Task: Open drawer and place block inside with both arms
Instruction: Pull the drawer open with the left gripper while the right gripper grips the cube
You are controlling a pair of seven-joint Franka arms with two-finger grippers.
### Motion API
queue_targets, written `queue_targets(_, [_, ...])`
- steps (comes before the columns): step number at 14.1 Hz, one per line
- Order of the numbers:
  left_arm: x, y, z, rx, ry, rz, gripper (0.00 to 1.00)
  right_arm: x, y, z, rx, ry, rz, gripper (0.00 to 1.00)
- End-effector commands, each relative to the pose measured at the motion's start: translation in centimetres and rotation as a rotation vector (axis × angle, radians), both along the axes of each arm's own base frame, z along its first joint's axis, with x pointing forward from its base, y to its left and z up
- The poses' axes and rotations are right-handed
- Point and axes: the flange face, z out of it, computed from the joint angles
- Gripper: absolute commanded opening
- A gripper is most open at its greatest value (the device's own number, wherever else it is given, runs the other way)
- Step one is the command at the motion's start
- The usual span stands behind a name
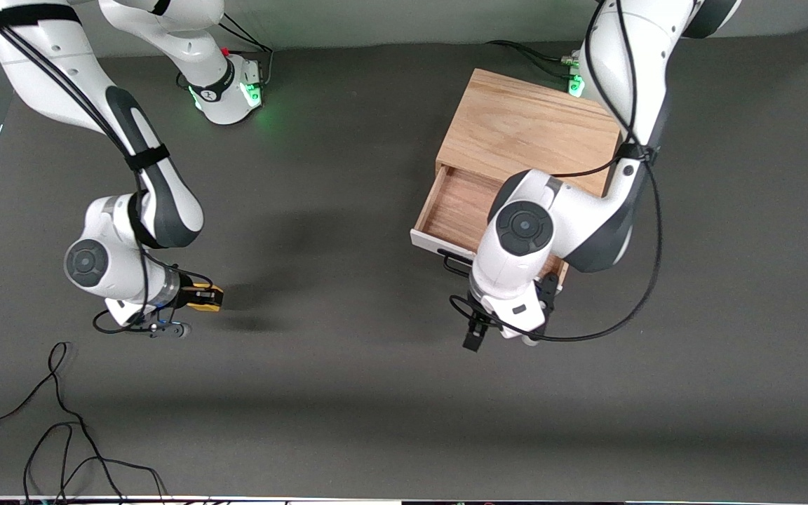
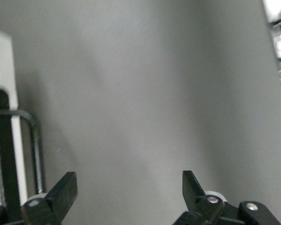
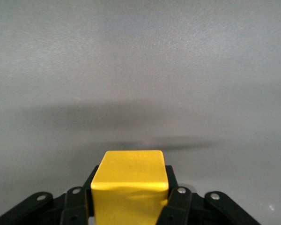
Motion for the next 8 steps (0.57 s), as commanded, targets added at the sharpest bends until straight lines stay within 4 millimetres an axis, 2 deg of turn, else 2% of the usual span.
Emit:
queue_targets(1, [1.5,5.0,7.3,0.057,-0.001,-0.106,1.0,1.8,1.0,6.6,-0.002,0.037,-0.004,0.1])
queue_targets(2, [1.1,6.7,9.3,0.071,0.03,-0.181,1.0,2.3,2.0,8.5,-0.002,0.052,0.011,0.1])
queue_targets(4, [0.2,11.5,13.7,0.059,0.097,-0.29,1.0,3.3,2.9,12.6,0.001,0.06,0.001,0.1])
queue_targets(5, [-0.3,14.0,15.3,0.066,0.131,-0.343,1.0,3.6,4.0,14.9,0.003,0.064,-0.034,0.1])
queue_targets(7, [-1.7,18.1,16.9,0.076,0.223,-0.449,1.0,3.2,8.9,19.1,0.025,0.082,-0.059,0.1])
queue_targets(8, [-2.4,20.2,17.9,0.075,0.242,-0.503,1.0,2.5,12.4,21.0,0.048,0.084,-0.067,0.1])
